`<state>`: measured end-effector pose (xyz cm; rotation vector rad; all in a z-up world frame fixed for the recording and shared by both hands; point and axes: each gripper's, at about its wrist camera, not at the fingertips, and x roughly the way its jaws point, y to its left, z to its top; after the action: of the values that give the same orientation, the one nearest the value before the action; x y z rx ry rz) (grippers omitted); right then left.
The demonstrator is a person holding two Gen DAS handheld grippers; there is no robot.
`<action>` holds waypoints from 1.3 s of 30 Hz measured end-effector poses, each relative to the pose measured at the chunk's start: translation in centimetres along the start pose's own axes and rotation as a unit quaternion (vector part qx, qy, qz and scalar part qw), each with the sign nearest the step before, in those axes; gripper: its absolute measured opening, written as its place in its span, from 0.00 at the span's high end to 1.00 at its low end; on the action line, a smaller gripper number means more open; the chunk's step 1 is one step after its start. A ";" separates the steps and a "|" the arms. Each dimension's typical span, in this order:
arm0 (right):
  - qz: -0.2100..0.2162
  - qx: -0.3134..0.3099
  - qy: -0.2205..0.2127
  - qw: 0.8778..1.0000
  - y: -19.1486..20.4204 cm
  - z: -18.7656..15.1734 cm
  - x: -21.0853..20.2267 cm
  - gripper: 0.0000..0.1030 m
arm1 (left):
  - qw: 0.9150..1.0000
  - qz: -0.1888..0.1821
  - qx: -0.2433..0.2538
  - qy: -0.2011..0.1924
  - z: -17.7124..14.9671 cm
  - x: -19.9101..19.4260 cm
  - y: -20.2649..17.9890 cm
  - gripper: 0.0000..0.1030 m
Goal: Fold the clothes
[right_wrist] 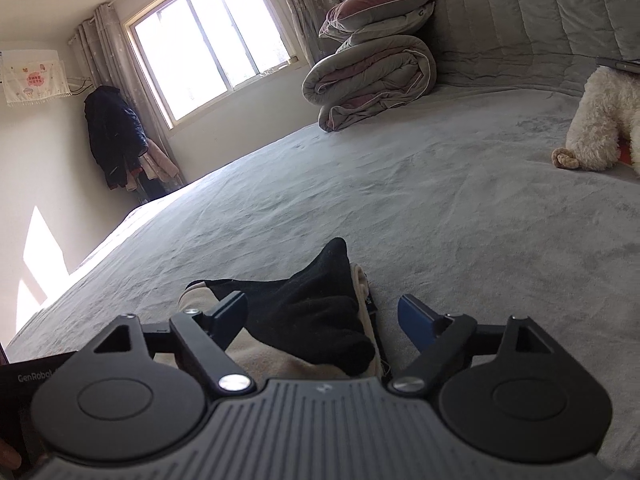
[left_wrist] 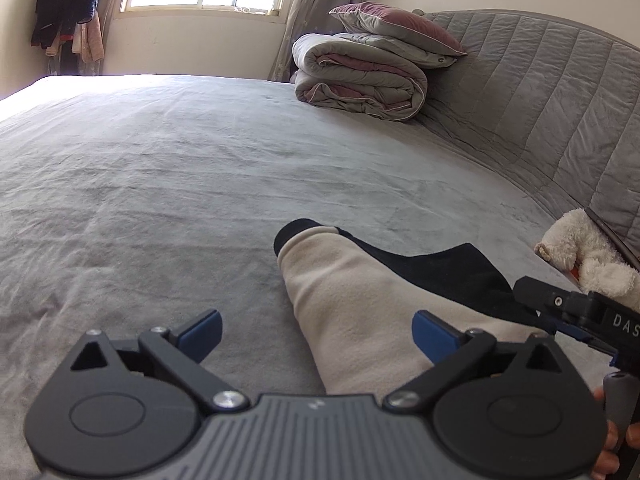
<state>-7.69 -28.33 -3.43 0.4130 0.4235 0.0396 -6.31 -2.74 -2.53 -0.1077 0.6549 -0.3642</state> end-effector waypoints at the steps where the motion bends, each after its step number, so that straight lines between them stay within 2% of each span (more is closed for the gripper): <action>1: 0.001 -0.002 -0.003 1.000 0.1 0.0 -0.1 0.03 | 1.000 0.004 0.002 0.007 -0.1 0.0 0.0 0.01; 7: -0.010 -0.016 0.002 1.000 0.5 0.1 -0.2 0.00 | 0.999 0.023 0.011 0.024 -0.5 -0.6 0.0 0.01; 13: -0.021 -0.023 0.018 0.999 0.5 0.0 0.2 0.00 | 0.999 0.021 -0.006 0.041 -0.4 -0.8 0.4 0.01; 20: -0.019 0.000 0.050 0.999 -0.8 -0.5 0.4 0.00 | 0.996 -0.002 -0.052 0.069 -0.4 -0.2 1.4 0.01; 25: -0.002 0.064 0.083 0.995 -2.9 -0.7 0.5 0.00 | 0.990 -0.035 -0.098 0.096 -0.4 0.5 2.4 0.01; 29: 0.032 0.127 0.095 0.987 -4.5 -0.5 0.0 0.00 | 0.974 -0.095 -0.152 0.137 -0.7 1.7 3.2 0.01; 32: 0.059 0.178 0.104 0.977 -5.6 -0.3 -0.2 0.00 | 0.956 -0.142 -0.201 0.161 -1.3 2.7 3.7 0.01; 35: 0.088 0.240 0.119 0.959 -6.6 -0.3 0.0 0.00 | 0.940 -0.174 -0.243 0.163 -1.9 3.4 4.2 0.01; 39: 0.126 0.320 0.137 0.929 -8.0 -0.3 0.2 0.00 | 0.919 -0.198 -0.300 0.161 -2.3 4.2 5.0 0.01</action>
<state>-8.01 -35.51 -6.91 1.1158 0.6565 0.2151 -3.15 0.41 -7.87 -0.7904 1.0620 -0.5687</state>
